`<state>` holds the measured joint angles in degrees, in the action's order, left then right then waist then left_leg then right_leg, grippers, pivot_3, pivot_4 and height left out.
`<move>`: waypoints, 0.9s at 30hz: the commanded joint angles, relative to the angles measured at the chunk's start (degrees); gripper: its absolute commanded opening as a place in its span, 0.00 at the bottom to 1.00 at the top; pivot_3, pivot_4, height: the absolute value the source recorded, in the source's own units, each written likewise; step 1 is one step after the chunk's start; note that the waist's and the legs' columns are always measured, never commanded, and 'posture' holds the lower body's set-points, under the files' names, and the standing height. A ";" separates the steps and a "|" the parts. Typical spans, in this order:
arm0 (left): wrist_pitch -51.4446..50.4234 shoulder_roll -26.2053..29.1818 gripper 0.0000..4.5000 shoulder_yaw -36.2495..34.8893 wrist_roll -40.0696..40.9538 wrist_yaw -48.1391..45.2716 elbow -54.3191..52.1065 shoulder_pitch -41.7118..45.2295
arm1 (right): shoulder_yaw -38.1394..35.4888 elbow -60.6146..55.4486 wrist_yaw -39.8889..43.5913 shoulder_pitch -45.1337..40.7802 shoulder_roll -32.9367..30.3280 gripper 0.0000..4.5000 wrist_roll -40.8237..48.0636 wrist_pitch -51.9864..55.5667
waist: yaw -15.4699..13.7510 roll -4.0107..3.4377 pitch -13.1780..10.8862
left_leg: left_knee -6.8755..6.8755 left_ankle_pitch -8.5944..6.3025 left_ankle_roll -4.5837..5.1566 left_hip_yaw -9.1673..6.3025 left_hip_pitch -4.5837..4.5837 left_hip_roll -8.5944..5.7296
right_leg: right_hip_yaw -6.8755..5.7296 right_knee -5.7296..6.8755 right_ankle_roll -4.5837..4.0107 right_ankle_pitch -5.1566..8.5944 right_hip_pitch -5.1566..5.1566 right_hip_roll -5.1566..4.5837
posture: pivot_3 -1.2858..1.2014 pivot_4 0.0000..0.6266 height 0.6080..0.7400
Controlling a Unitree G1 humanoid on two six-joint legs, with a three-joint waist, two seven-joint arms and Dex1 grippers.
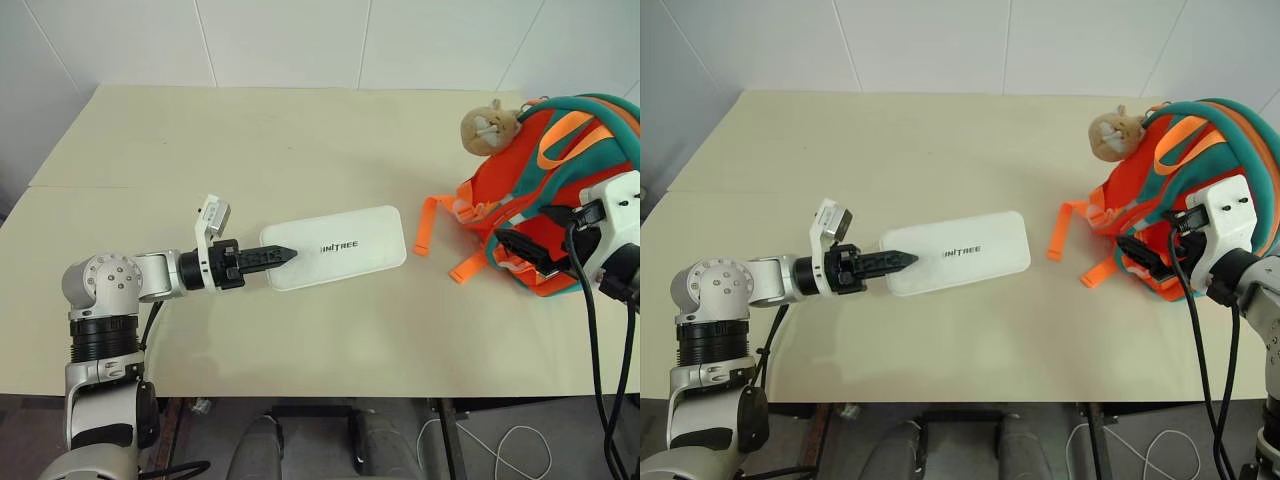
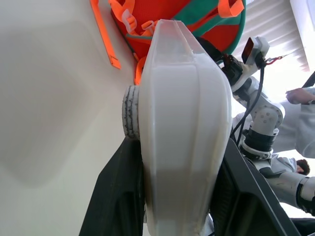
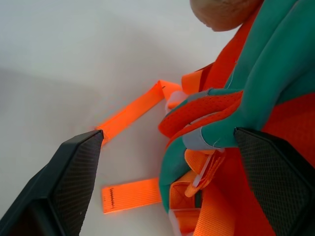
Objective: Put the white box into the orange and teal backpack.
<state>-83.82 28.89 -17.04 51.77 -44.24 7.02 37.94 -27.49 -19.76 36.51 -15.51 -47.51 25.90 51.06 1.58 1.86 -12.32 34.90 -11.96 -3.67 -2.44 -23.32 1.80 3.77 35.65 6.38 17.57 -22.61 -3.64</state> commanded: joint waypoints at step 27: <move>1.64 -2.12 0.28 -1.48 3.38 2.58 -0.28 2.53 | 2.73 7.78 -12.48 -9.02 10.09 1.00 -1.30 -10.15 | 0.20 -0.02 -0.01 | -0.14 0.00 -0.01 0.02 0.02 0.01 | 0.04 -0.09 0.13 -0.07 -0.01 0.02 | 0.52 0.24 1.00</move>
<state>-83.06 26.99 -17.20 53.71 -41.58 7.71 39.74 -24.87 -12.66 25.74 -22.64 -37.86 25.22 43.48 1.78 1.84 -12.33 34.72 -11.96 -3.68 -2.40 -23.30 1.81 3.81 35.56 6.75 17.37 -22.63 -3.62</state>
